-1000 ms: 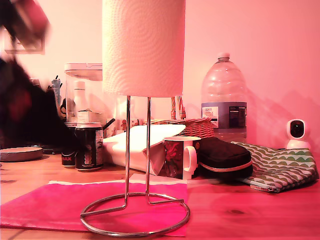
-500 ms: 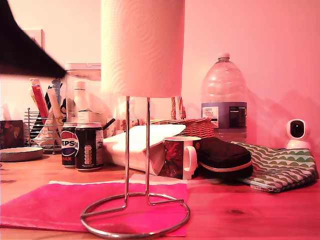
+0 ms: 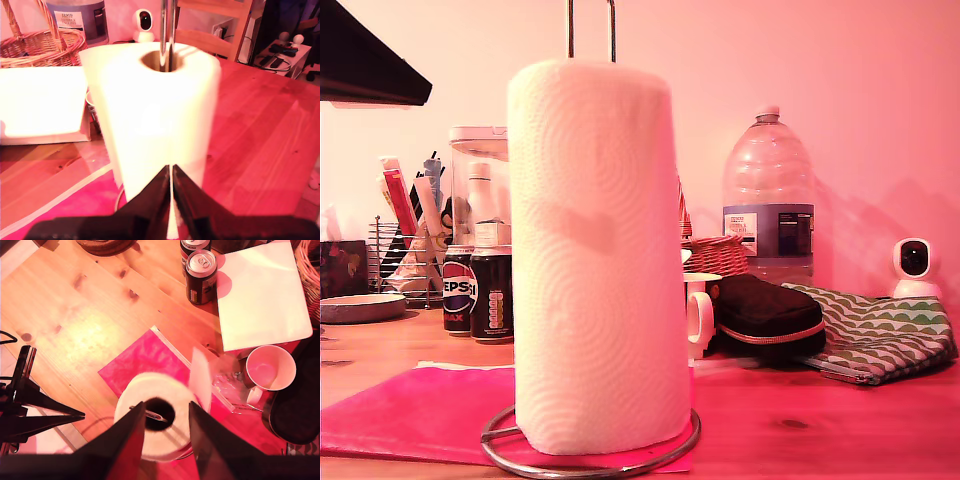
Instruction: Insert the paper towel roll into the metallic stand.
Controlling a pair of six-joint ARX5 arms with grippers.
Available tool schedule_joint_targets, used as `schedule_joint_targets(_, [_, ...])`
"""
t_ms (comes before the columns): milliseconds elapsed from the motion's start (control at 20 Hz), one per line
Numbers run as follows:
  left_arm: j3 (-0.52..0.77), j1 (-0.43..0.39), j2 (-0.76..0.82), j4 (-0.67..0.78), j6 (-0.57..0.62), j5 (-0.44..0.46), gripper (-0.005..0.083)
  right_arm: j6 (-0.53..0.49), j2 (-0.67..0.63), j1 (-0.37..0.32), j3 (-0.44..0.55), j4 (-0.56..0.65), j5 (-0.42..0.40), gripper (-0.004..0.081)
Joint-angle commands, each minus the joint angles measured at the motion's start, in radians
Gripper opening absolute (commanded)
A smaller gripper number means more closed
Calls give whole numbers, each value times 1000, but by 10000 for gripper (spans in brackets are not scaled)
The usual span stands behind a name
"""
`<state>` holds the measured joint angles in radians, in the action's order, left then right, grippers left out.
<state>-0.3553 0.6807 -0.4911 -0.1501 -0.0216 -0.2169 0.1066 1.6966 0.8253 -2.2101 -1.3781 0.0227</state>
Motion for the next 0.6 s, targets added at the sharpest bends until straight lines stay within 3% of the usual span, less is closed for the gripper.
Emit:
schedule_joint_targets(0, [3, 2, 16, 19, -5, 2, -19, -15, -9, 2, 3, 6, -8, 29])
schedule_joint_targets(200, [3, 2, 43, 69, -8, -3, -19, -54, -13, -2, 3, 48, -74, -8])
schedule_joint_targets(400, [2, 2, 41, 67, -5, -17, -19, -5, -14, -8, 3, 152, -100, -8])
schedule_joint_targets(550, [2, 2, 40, 38, 10, 29, -19, -70, -34, -8, 3, 180, -277, -8])
